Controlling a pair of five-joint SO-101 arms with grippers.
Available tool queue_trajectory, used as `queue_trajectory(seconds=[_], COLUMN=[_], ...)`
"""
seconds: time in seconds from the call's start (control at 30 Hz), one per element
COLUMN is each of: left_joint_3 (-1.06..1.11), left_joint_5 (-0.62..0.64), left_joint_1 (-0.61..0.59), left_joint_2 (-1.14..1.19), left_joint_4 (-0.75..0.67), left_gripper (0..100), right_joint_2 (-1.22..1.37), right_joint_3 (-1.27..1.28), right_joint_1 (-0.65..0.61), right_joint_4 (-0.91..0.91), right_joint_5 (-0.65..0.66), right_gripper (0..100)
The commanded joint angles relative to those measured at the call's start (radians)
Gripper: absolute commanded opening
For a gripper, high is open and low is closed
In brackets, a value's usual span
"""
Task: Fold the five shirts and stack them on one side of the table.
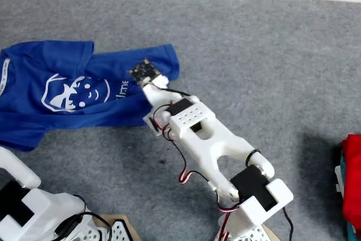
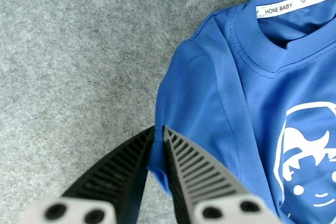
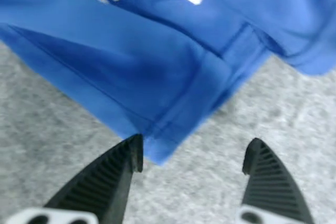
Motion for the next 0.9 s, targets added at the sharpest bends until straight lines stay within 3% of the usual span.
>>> queue_trajectory(seconds=[0.0,0.17,0.37,0.87], left_joint_3=[0.002,0.004,0.004,0.004], left_joint_5=[-0.002,-0.002,-0.002,-0.002], left_joint_1=[0.018,0.018,0.018,0.018], left_joint_2=[-0.007,-0.005,-0.005,-0.005], left_joint_4=[-0.034,-0.035,-0.032,-0.034], left_gripper=[3,3,3,3], right_joint_2=[-0.01,-0.008,0.091,0.062], right_joint_3=[-0.048,-0.039,-0.058,-0.134], right_joint_1=[-0.027,-0.047,-0.048,-0.01], right_joint_4=[0.005,0.002,0.001,0.038], right_joint_5=[-0.021,-0.074,-0.078,-0.078], right_gripper=[30.8,29.4,16.0,15.9])
